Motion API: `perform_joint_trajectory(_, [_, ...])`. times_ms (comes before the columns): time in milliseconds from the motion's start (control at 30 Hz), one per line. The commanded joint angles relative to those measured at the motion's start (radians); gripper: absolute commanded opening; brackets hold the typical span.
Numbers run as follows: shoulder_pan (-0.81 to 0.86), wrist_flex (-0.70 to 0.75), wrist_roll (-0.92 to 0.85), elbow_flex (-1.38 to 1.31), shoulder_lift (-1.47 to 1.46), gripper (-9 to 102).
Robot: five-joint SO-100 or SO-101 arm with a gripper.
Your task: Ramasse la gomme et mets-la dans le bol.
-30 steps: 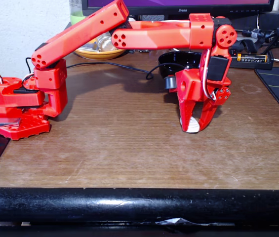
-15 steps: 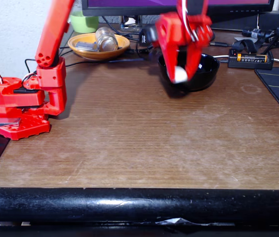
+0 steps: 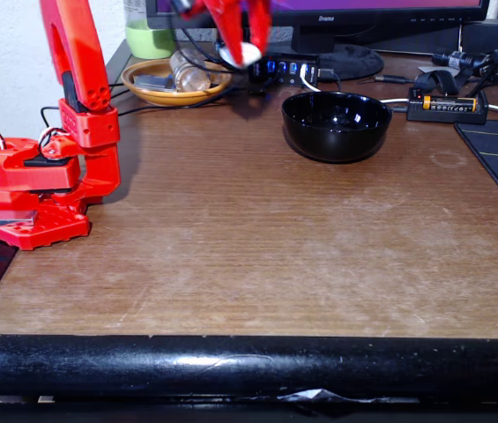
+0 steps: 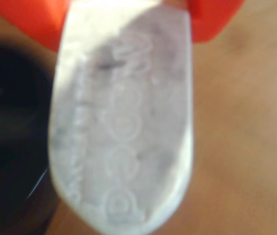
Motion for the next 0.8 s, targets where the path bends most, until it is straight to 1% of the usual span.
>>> perform_joint_trajectory(0, [-0.025,0.040,0.051,-0.152,0.026,-6])
perform_joint_trajectory(333, [0.083,0.040,0.110,-0.534,-0.299,-6])
perform_joint_trajectory(600, [0.189,0.040,0.101,-0.805,-0.554,-6])
perform_joint_trajectory(667, [0.198,0.040,0.092,-0.853,-0.607,-6])
perform_joint_trajectory(767, [0.184,0.040,0.109,-0.851,-0.620,-6])
